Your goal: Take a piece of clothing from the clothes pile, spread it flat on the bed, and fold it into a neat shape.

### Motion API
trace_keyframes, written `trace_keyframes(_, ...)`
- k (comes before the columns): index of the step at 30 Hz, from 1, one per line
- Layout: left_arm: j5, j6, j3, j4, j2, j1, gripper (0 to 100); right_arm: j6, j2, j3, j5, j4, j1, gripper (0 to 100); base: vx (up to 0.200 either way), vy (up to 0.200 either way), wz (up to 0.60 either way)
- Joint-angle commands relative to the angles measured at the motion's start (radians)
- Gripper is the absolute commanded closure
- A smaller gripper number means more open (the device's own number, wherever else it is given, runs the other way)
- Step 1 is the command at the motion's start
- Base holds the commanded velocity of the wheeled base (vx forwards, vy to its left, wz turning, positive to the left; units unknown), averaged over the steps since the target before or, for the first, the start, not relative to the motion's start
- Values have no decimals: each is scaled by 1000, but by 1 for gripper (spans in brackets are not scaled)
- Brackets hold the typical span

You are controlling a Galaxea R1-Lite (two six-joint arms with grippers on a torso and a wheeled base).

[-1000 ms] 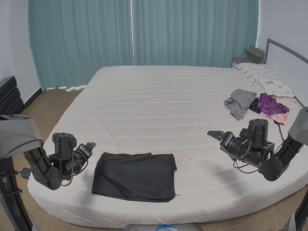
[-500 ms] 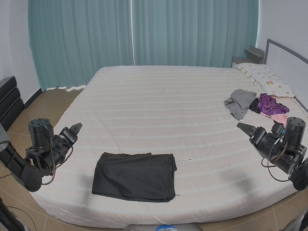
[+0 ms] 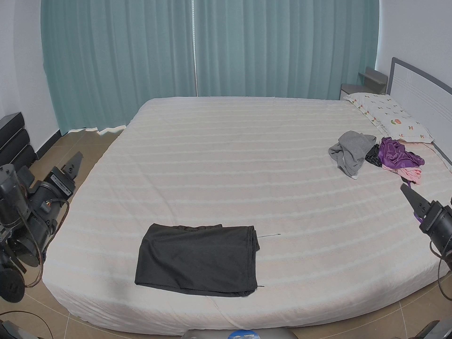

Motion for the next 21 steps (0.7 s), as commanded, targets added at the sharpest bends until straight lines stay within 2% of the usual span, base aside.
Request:
trace_keyframes(1,89,110,79,25,-245,-60,0,-67,-293,72,55,117,-43,0,0,0,0)
trace_keyframes(2,89,110,79,25,-245,-60,0,-67,-293,72,55,117,-43,0,0,0,0)
trace_keyframes(3,137,149,105,56,-306,-73,0,-83,-383,77,86,200,-43,0,0,0,0)
trace_keyframes(4,145,158,110,62,-321,-77,0,-87,-405,77,92,221,-43,0,0,0,0)
trace_keyframes(5,165,182,125,85,-389,-90,0,-118,-495,78,107,332,-42,0,0,0,0)
trace_keyframes(7,177,204,131,123,-461,-90,0,-158,-593,77,115,457,-38,0,0,0,0)
trace_keyframes(14,229,319,125,421,-792,-70,0,-383,-954,17,121,884,-38,0,0,0,0)
trace_keyframes(16,229,342,125,451,-843,-56,0,-409,-989,6,121,922,-42,0,0,0,0)
trace_keyframes(17,228,389,124,490,-929,-14,0,-445,-1047,-11,117,977,-43,0,0,0,0)
trace_keyframes(21,226,480,121,511,-1056,79,0,-466,-1052,-23,78,970,-49,0,0,0,0)
